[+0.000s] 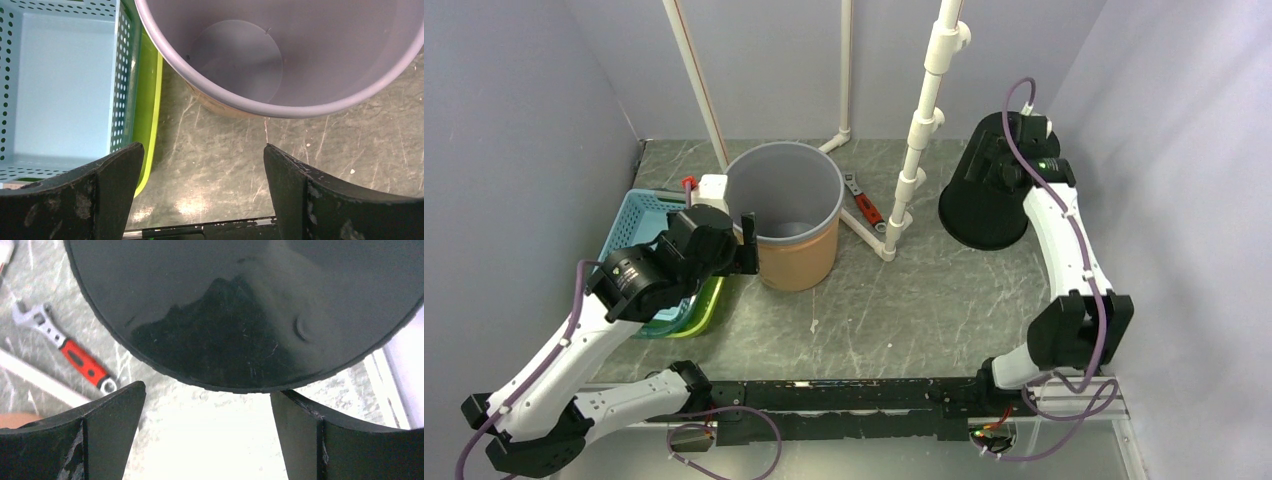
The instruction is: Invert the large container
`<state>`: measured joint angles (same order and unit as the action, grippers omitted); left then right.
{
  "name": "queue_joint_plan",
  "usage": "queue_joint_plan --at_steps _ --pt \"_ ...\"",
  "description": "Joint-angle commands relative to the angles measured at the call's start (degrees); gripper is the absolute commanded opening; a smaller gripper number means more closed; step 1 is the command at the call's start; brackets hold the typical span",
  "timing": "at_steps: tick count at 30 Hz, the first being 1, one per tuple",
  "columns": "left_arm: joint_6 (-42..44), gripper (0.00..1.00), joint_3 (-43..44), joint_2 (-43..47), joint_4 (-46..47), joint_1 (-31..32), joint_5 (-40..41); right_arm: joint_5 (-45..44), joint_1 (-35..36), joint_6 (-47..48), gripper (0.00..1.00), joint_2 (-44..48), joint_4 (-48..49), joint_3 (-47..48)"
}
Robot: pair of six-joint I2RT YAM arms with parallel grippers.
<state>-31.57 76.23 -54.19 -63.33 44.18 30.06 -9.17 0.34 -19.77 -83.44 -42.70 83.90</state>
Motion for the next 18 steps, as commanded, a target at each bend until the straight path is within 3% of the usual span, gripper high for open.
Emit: queue_joint_plan --at_steps 1,6,10,18 --pt "2.85 0.95 3.04 -0.03 -1.62 -0.43 -0.44 -10.36 -0.16 -1.54 1.00 -7.85 -0.44 8.61" --pt "3.22 0.95 5.29 -1.40 -3.78 -1.86 -1.50 -8.10 -0.15 -3.99 1.00 -12.23 3.87 9.29" --pt "1.57 0.95 10.40 -4.55 -8.40 -2.20 -0.35 -5.64 -0.16 0.85 1.00 -10.89 12.12 5.85" --pt "-0.85 0.95 14.32 -5.15 -10.94 -2.18 0.46 -15.45 -0.16 6.46 1.00 -20.86 13.57 14.36"
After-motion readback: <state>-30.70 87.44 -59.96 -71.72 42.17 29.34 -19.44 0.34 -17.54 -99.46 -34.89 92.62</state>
